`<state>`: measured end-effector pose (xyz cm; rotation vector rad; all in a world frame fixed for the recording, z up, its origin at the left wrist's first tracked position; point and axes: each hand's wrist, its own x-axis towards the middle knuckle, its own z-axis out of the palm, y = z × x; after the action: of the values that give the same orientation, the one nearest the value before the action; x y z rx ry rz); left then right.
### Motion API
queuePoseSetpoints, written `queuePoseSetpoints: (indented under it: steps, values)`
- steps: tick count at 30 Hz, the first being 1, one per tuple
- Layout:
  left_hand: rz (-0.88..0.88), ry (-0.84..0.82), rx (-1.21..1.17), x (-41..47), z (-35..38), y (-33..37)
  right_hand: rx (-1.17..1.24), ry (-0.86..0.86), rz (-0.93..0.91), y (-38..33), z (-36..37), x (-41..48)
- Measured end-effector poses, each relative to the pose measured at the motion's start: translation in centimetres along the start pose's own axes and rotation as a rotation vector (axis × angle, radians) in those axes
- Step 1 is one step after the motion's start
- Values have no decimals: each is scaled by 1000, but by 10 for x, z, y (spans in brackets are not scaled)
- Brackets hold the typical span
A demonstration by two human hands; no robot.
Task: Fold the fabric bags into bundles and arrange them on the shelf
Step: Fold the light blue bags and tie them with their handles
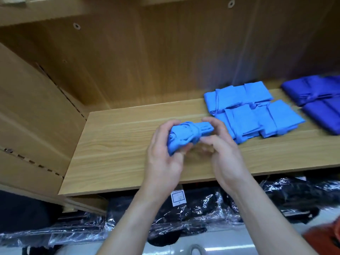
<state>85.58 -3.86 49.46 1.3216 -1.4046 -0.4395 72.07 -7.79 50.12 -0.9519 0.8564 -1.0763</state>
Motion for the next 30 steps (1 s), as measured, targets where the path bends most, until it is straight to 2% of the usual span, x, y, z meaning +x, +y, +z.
queuePoseSetpoints:
  steps: [2,3,4,5,7,9,12,15,20,24,28,30]
  values:
    - [283,-3,389,8,5,-1,105,-57,106,-4,-6,-7]
    - [366,-66,480,10,9,0,120,-88,130,-7,-8,-12]
    - [396,-151,471,10,13,3,87,-95,128,-8,-11,-14]
    - [386,-236,401,7,16,7,45,-72,110,-8,-14,-14]
    - [190,-329,87,1,14,11,-13,-38,65,-7,-22,-12]
    - [17,-261,-112,1,2,8,2,-57,42,-6,-31,-10]
    - [71,-183,55,7,-13,-3,-26,-61,-1,0,-34,-15]
    - [115,-192,81,5,-21,-5,-88,-55,-28,1,-26,-20]
    - [398,-77,435,-1,-30,-11,-88,56,-87,5,0,-20]
    - [496,-60,429,3,-42,-20,-118,54,-89,8,10,-28]
    - [400,-139,203,12,-53,-22,-212,-13,-103,6,10,-30]
    - [371,-208,224,20,-59,-24,-222,-86,-88,4,11,-30]
